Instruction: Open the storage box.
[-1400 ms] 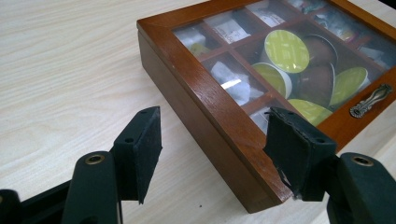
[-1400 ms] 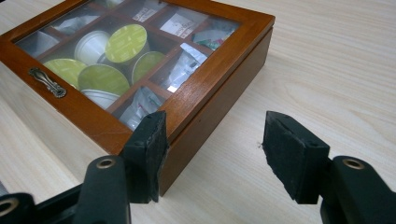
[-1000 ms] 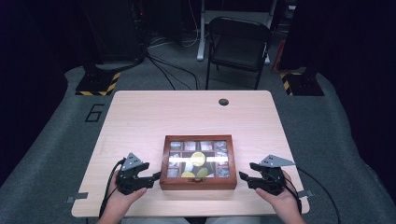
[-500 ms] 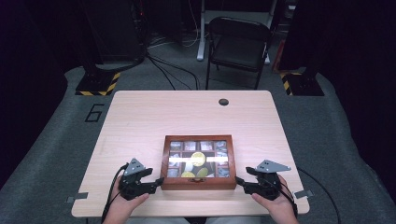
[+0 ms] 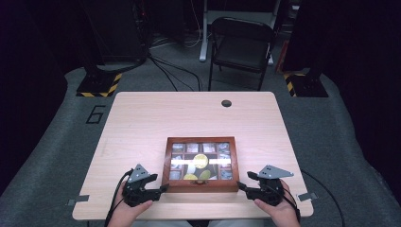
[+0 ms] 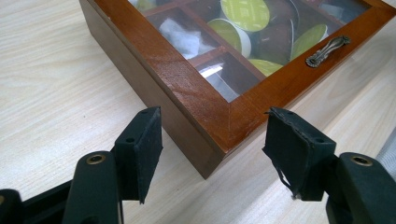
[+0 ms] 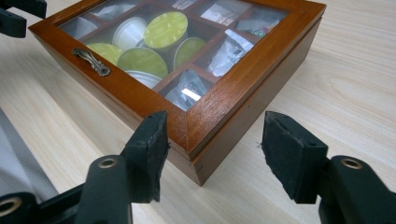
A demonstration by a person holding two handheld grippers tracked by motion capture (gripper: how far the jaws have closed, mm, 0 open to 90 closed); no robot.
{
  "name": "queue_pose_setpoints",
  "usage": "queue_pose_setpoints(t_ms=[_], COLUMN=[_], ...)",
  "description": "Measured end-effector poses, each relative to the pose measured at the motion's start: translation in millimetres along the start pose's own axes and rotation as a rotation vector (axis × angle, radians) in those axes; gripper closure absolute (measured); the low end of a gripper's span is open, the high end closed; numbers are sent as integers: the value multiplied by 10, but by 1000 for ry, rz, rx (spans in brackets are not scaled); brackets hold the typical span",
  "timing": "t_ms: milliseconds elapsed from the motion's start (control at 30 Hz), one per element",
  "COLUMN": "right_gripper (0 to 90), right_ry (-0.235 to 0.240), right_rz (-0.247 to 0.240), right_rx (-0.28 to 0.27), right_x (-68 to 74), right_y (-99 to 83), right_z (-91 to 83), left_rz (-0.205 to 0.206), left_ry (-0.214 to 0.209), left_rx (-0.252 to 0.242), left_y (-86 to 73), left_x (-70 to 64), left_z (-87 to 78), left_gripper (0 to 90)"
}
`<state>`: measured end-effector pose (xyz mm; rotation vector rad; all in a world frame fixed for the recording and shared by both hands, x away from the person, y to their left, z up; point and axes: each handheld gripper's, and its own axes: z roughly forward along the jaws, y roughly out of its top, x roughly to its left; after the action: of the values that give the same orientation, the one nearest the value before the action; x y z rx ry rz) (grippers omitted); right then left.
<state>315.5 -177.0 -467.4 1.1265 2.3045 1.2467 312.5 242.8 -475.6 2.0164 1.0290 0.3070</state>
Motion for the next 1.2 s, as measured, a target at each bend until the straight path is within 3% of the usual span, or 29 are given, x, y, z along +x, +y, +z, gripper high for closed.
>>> queue_pose_setpoints(t_ms=[167, 433, 633, 733, 1000, 1167, 1200], right_gripper=[420, 432, 462, 480, 507, 506, 507], right_ry=[14, 22, 34, 33, 28, 29, 29], right_rz=[-7, -42, -55, -71, -92, -97, -98], right_rx=[11, 42, 60, 74, 88, 86, 86], right_x=[21, 48, 62, 70, 93, 86, 87], right_y=[-19, -60, -78, -90, -98, -99, -99], right_z=[26, 106, 153, 184, 229, 232, 232], left_rz=[-12, 25, 21, 46, 36, 54, 40], left_ry=[-6, -1, -10, 1, -3, 8, -1], left_rx=[-1, 13, 24, 32, 39, 52, 52], left_y=[-24, -51, -65, -67, -88, -89, -89], left_x=[-8, -37, -64, -68, -77, -71, -75], left_z=[24, 88, 138, 139, 165, 175, 175], left_gripper=[376, 402, 410, 419, 438, 446, 447])
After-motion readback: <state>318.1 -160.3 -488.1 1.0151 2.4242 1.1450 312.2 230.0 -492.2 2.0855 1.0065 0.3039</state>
